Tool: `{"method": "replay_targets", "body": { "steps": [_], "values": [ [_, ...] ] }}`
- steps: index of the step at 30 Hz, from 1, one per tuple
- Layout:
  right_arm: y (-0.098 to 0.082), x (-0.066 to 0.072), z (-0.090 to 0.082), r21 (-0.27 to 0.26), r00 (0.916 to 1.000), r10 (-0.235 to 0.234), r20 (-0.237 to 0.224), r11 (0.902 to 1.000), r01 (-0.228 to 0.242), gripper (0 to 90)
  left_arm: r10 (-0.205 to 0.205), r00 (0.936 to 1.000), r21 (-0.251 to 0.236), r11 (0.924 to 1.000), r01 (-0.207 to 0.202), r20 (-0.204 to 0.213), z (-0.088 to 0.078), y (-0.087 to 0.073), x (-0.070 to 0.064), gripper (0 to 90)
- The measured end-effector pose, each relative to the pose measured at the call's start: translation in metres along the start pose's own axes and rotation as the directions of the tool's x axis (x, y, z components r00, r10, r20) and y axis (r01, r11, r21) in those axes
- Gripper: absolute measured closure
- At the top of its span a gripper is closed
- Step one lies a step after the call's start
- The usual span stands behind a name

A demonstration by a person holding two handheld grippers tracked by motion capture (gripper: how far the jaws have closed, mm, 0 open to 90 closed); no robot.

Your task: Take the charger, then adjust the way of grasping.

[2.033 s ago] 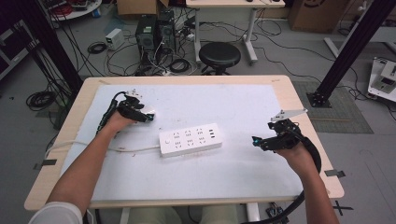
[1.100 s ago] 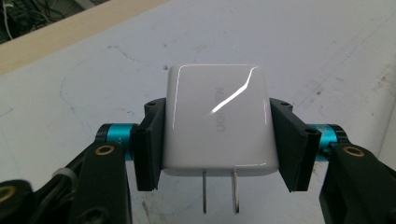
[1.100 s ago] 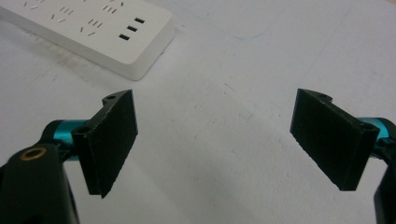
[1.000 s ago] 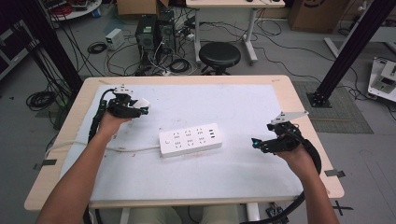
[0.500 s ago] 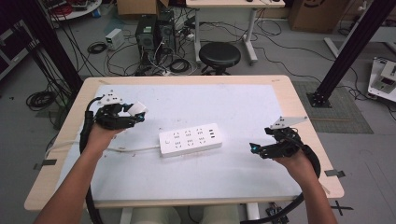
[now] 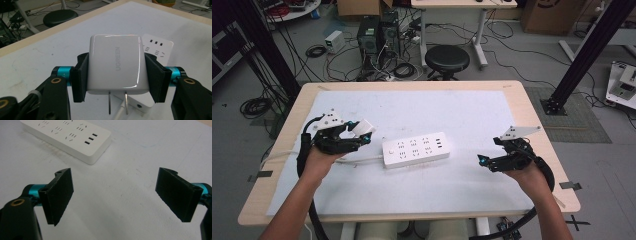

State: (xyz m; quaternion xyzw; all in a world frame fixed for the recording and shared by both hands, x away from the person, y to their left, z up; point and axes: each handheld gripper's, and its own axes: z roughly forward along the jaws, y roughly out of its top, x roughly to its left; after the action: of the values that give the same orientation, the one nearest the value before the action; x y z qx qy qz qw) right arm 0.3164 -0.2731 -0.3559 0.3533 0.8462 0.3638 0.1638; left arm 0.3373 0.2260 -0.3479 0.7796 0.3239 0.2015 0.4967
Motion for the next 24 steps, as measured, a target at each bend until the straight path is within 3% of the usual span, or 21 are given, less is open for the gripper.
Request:
{"method": "replay_targets", "body": {
  "steps": [13, 14, 17, 24],
  "values": [
    [0.002, 0.004, 0.004, -0.001, 0.9998, 0.008, -0.021, 1.0, -0.008, 15.2, 0.069, 0.9945, -0.003, 0.9976, -0.069, 0.079, 0.005, 0.001, -0.016, 42.5],
    [0.004, 0.004, 0.006, 0.014, 0.9989, 0.014, -0.044, 0.9998, -0.013, 17.6, 0.083, 0.9921, -0.004, 0.9966, -0.083, 0.095, 0.005, 0.001, -0.019, 42.5],
    [0.005, 0.005, 0.007, 0.019, 0.9984, 0.012, -0.056, 0.9998, -0.011, 17.7, 0.101, 0.9893, -0.004, 0.9948, -0.101, 0.105, 0.005, 0.001, -0.022, 42.5],
    [0.012, 0.015, 0.017, 0.033, 0.9941, 0.022, -0.107, 0.9993, -0.018, 17.6, 0.166, 0.9737, 0.004, 0.9856, -0.169, 0.156, 0.009, 0.0, -0.034, 42.5]
  ]
}}
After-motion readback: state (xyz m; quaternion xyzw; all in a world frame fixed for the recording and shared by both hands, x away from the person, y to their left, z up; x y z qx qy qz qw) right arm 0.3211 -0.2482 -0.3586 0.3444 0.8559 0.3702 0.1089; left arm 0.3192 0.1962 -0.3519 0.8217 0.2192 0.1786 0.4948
